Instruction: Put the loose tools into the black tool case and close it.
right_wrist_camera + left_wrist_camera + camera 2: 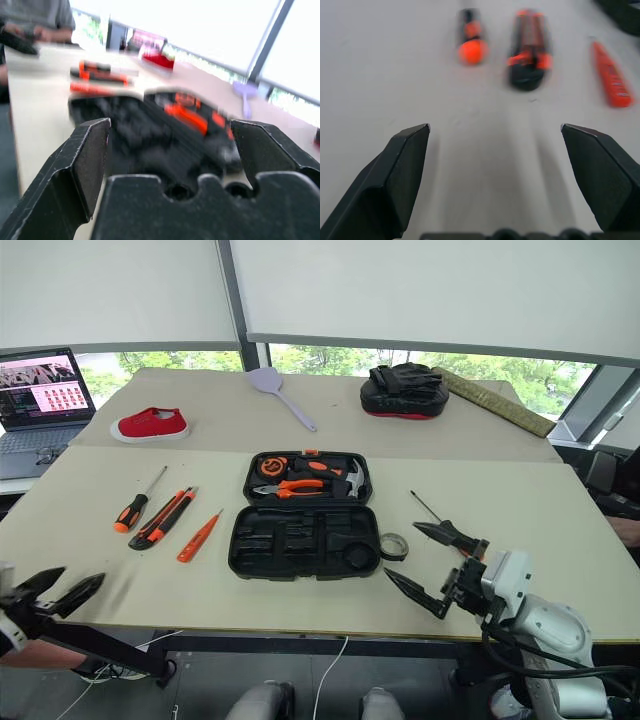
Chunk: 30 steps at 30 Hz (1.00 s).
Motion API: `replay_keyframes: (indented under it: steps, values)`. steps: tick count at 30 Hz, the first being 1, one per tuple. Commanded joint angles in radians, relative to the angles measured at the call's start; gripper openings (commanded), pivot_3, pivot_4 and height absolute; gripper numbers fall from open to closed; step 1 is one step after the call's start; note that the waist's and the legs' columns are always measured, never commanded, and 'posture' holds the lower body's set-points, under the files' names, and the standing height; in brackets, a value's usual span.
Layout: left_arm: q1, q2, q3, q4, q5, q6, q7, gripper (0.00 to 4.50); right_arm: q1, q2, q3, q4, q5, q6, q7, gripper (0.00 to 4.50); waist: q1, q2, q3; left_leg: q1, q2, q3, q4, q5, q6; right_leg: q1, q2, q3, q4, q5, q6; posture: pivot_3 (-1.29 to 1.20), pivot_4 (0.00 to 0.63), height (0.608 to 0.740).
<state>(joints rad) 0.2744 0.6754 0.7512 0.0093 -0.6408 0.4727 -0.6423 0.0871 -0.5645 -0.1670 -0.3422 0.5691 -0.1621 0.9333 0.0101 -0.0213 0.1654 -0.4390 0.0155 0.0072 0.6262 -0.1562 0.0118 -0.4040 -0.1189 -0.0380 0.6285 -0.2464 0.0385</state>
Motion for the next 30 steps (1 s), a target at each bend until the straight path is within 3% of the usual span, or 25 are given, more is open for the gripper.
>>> replay_keyframes:
  steps: [1, 7, 12, 15, 23, 26, 30]
  values:
    - [-0.031, -0.009, 0.075, -0.055, -0.064, 0.059, 0.083, 4.50, -0.013, 0.008, -0.011, -0.050, 0.017, 0.018, -0.023, 4.44, 0.008, -0.002, 0.000, 0.000, 0.000, 0.000, 0.000, 0.000, 0.000, 0.000, 0.000, 0.000, 0.000, 0.000, 0.000, 0.00, 0.150, 0.740]
    - [-0.202, 0.093, -0.005, -0.070, -0.059, 0.200, 0.170, 4.50, -0.033, 0.020, -0.002, -0.022, -0.026, 0.005, -0.026, 4.44, 0.031, -0.004, -0.001, 0.000, -0.001, 0.001, 0.002, -0.002, -0.003, 0.000, -0.003, -0.002, -0.002, 0.001, -0.006, 0.00, 0.150, 0.740]
    - [-0.481, 0.185, -0.198, 0.069, 0.021, 0.341, 0.250, 4.50, -0.072, 0.028, 0.013, -0.001, -0.038, 0.007, -0.021, 4.44, 0.028, -0.004, -0.001, 0.000, -0.001, 0.003, 0.001, -0.001, -0.004, -0.001, -0.001, -0.002, -0.001, 0.003, -0.006, 0.00, 0.150, 0.740]
    - [-0.667, 0.178, -0.318, 0.224, 0.097, 0.351, 0.267, 4.50, -0.094, 0.034, 0.025, 0.015, -0.047, 0.001, -0.018, 4.44, 0.027, -0.005, -0.001, 0.001, -0.001, 0.006, 0.003, 0.000, -0.004, 0.001, 0.004, 0.000, -0.001, 0.007, 0.000, 0.00, 0.150, 0.740]
    - [-1.060, 0.105, -0.560, 0.758, 0.327, 0.230, 0.245, 4.50, -0.103, 0.036, 0.027, 0.001, -0.054, 0.000, -0.020, 4.44, 0.016, -0.007, 0.000, -0.001, 0.000, 0.013, 0.002, 0.006, 0.003, 0.001, 0.011, 0.001, 0.001, 0.009, -0.005, 0.00, 0.150, 0.740]
    - [-1.135, 0.077, -0.580, 0.911, 0.370, 0.156, 0.211, 3.72, -0.076, 0.036, 0.021, -0.019, -0.057, 0.000, -0.031, 4.50, 0.008, -0.007, 0.000, -0.001, 0.000, 0.013, 0.002, 0.006, 0.003, 0.001, 0.011, 0.001, 0.001, 0.008, -0.004, 0.00, 0.150, 0.740]
    - [-1.179, 0.072, -0.595, 1.014, 0.422, 0.092, 0.195, 2.27, -0.053, 0.034, 0.016, -0.043, -0.057, 0.004, -0.041, 4.50, 0.004, -0.007, 0.000, -0.001, 0.000, 0.013, 0.002, 0.006, 0.003, 0.001, 0.010, 0.001, 0.001, 0.008, -0.003, 0.00, 0.150, 0.740]
